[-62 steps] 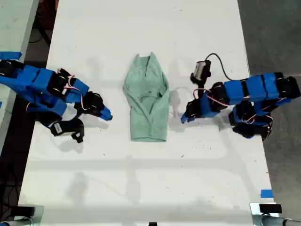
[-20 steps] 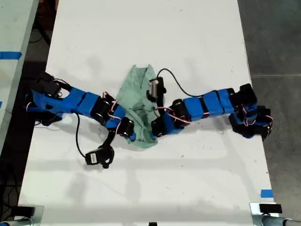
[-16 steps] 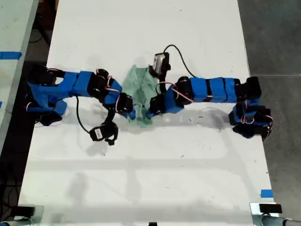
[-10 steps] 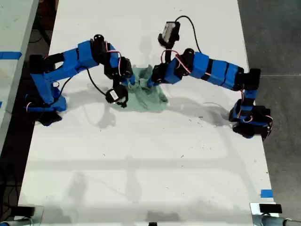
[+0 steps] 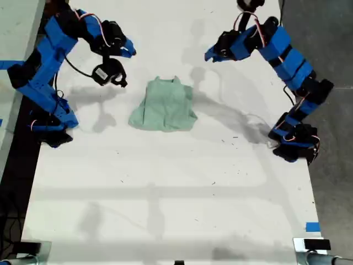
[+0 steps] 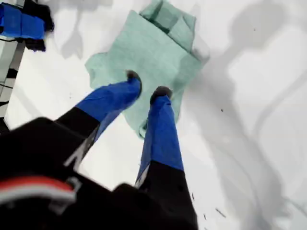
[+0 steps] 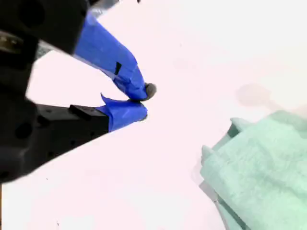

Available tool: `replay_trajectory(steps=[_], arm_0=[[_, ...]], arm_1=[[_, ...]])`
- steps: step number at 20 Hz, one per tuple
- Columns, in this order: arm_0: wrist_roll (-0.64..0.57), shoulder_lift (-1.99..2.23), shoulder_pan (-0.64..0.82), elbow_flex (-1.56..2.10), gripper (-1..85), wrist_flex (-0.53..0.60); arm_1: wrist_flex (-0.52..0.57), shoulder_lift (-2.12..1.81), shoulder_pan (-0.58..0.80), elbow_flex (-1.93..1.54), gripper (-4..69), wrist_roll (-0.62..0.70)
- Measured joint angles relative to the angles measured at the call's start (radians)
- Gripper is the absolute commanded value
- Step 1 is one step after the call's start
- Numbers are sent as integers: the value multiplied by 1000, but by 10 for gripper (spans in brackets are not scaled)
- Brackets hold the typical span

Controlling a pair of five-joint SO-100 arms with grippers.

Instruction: Fold t shirt

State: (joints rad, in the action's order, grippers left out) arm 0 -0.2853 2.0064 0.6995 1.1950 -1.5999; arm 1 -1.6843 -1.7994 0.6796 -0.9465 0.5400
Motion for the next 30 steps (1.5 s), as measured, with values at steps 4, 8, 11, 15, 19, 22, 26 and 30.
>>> replay_trajectory(steps=[4,8,11,15,19,22,26,30], arm_0=[[114,469,-221,267,-1,20],[285,873,-676,894,-1,345],[364,954,-799,1324,-1,486],[449,1364,-864,1732,-1,474],[463,1572,-928,1944,-1,482],[426,1574,-917,2003,86,515],[212,1591,-856,2013,115,532],[183,1591,-798,2013,115,534]], arm_1=[[-25,-459,-152,-387,7,-81],[123,-904,-459,-939,7,-218],[255,-1080,-558,-1367,7,-290],[190,-1594,-614,-1804,7,-382],[173,-1704,-643,-1979,7,-359],[219,-1701,-666,-2069,73,-345],[259,-1703,-672,-2091,31,-322],[262,-1703,-673,-2094,32,-258]])
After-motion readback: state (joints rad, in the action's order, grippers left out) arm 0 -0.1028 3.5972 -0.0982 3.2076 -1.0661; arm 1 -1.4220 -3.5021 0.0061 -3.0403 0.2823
